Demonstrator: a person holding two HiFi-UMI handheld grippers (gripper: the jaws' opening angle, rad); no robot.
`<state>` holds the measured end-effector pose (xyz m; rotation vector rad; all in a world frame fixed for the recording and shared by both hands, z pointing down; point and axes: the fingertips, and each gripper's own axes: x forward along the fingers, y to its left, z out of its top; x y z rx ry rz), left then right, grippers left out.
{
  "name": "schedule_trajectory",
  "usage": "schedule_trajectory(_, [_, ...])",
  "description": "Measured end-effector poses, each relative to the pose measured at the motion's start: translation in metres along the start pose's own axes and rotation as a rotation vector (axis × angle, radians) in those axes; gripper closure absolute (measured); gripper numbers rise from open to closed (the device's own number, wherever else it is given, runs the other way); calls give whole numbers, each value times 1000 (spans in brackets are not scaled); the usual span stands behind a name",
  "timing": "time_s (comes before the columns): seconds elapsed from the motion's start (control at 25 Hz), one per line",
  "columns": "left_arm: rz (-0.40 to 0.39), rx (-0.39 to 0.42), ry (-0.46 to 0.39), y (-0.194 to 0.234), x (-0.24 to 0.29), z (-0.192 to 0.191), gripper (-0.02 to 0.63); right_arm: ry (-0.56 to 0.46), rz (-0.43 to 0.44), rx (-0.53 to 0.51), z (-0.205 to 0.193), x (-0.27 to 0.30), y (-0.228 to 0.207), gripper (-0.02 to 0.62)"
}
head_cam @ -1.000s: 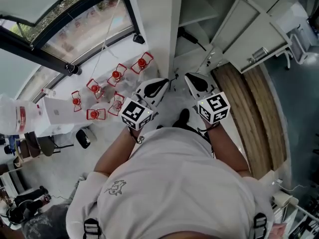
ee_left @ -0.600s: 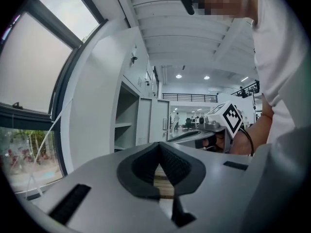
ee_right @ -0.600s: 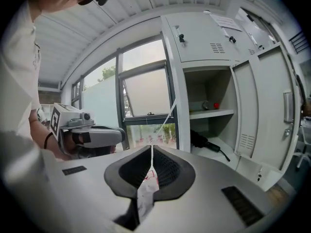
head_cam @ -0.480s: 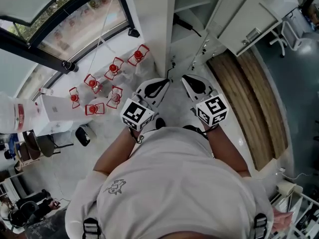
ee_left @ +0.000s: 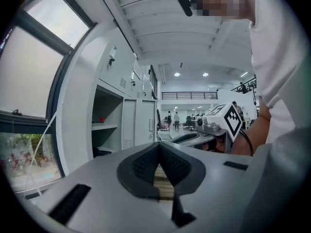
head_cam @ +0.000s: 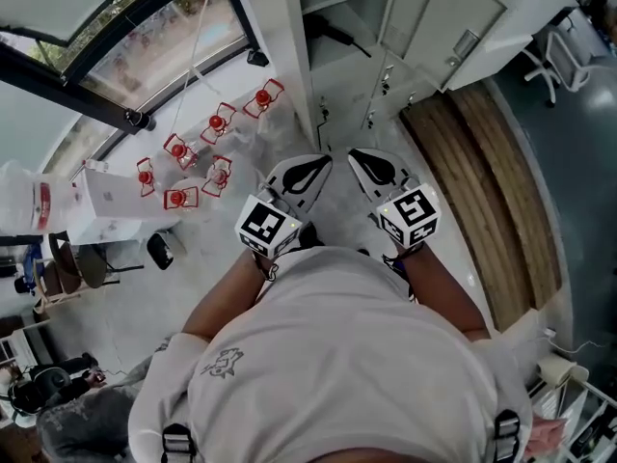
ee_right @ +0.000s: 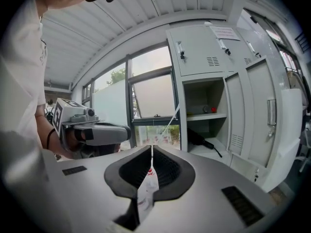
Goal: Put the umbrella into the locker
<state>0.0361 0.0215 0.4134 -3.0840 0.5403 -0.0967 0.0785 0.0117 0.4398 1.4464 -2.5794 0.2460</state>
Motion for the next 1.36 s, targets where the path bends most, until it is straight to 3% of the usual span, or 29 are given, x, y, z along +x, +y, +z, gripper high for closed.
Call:
schedule_trajectory(0.28, [37, 9, 8, -66, 9, -3, 595, 7, 18, 21, -25, -68, 3, 548])
schedule_trajectory(0.72, [33, -55, 0, -153, 34, -18, 595, 29, 4, 14, -56, -155, 6, 551])
schedule_trajectory(1.36, [57, -24, -20, -175, 34, 9, 595, -27, 17, -16, -22, -194, 9, 551])
